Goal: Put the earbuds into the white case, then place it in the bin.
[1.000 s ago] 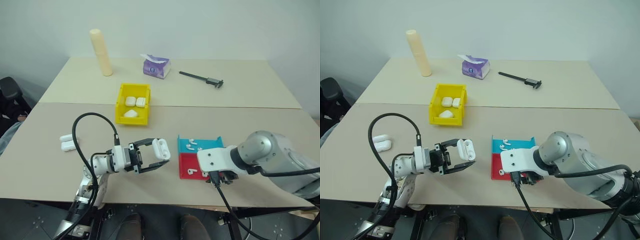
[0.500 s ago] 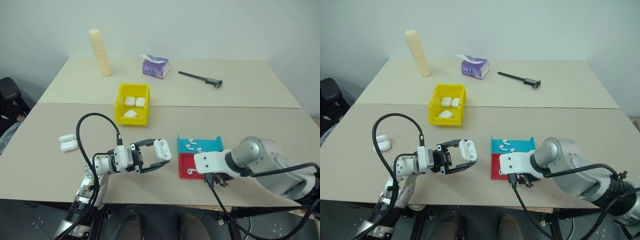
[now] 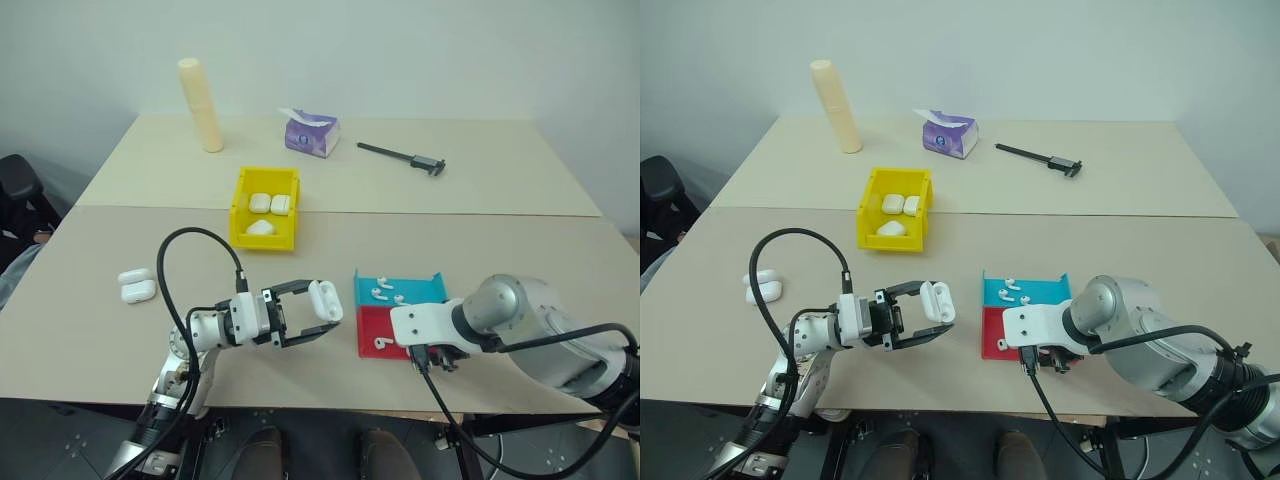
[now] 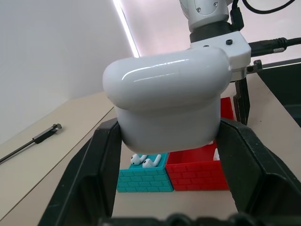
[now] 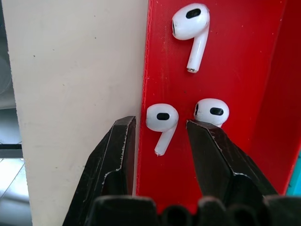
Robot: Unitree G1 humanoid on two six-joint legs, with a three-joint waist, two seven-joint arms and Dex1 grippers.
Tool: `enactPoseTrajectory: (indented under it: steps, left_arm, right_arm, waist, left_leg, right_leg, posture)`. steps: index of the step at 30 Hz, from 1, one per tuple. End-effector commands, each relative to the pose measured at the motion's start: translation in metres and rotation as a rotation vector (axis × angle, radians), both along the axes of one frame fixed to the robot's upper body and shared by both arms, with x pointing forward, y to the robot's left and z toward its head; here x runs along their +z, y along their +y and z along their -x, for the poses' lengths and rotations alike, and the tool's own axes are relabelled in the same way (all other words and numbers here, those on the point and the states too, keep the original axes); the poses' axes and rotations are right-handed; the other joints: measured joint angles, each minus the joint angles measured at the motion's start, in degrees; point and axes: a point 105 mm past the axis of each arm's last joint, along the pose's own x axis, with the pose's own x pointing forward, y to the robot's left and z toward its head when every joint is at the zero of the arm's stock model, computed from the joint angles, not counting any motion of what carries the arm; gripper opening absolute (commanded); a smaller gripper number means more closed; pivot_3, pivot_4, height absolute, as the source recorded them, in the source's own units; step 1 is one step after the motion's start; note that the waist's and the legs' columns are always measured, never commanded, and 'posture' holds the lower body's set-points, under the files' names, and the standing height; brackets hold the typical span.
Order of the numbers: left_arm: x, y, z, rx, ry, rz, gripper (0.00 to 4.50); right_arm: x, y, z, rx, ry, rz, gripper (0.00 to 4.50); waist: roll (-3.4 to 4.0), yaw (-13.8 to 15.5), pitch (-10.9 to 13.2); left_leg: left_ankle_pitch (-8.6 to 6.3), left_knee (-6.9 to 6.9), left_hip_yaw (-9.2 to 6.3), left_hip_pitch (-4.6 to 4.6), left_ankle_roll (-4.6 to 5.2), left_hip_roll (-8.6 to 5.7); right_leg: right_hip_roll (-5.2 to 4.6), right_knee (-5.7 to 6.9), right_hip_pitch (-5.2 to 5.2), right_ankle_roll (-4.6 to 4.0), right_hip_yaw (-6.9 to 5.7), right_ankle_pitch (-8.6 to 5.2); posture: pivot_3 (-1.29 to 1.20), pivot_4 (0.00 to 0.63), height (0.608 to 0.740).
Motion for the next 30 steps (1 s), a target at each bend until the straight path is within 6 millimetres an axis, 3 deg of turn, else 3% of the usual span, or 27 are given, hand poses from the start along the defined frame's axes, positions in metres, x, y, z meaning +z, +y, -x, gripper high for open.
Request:
enactPoseTrajectory:
  steps: [1,23,27,30]
  left_arm:
    - [0.0048,-0.0005,0.0029,-0.002,-0.029,0.007,2.75]
    - [0.0023,-0.0021,0.0018,0.005,-0.031,-0.002,2.75]
    - [0.0017,-0.0025,0.002,0.008,-0.029,-0.005,2.75]
    - [0.0012,-0.0029,0.0021,0.008,-0.028,-0.004,2.75]
  right_arm:
    - [0.0067,0.0024,-0.0019,0.022,-0.038,-0.008,2.11]
    - [0.0075,0.0028,-0.0016,0.039,-0.046,-0.011,2.11]
    - [0.0079,0.0029,-0.001,0.045,-0.045,-0.012,1.23]
    - [0.0076,0.0026,-0.0008,0.043,-0.046,-0.012,1.23]
  waist:
    - [0.0,0.0,0.0]
    - [0.0,0.0,0.0]
    - [0.0,0.0,0.0]
    - [0.0,0.0,0.0]
  left_leg:
    - [0.0,0.0,0.0,0.0,0.0,0.0]
    - [0.0,0.0,0.0,0.0,0.0,0.0]
    - [0.0,0.0,0.01,0.0,0.0,0.0]
    - [0.0,0.0,0.0,0.0,0.0,0.0]
  right_leg:
    - [0.0,0.0,0.0,0.0,0.0,0.0]
    - [0.0,0.0,0.0,0.0,0.0,0.0]
    - [0.0,-0.01,0.0,0.0,0.0,0.0]
    - [0.0,-0.01,0.0,0.0,0.0,0.0]
  posture:
    - [0.0,0.15,0.74]
    - [0.0,0.15,0.74]
    - [0.0,0.15,0.74]
    - [0.0,0.15,0.74]
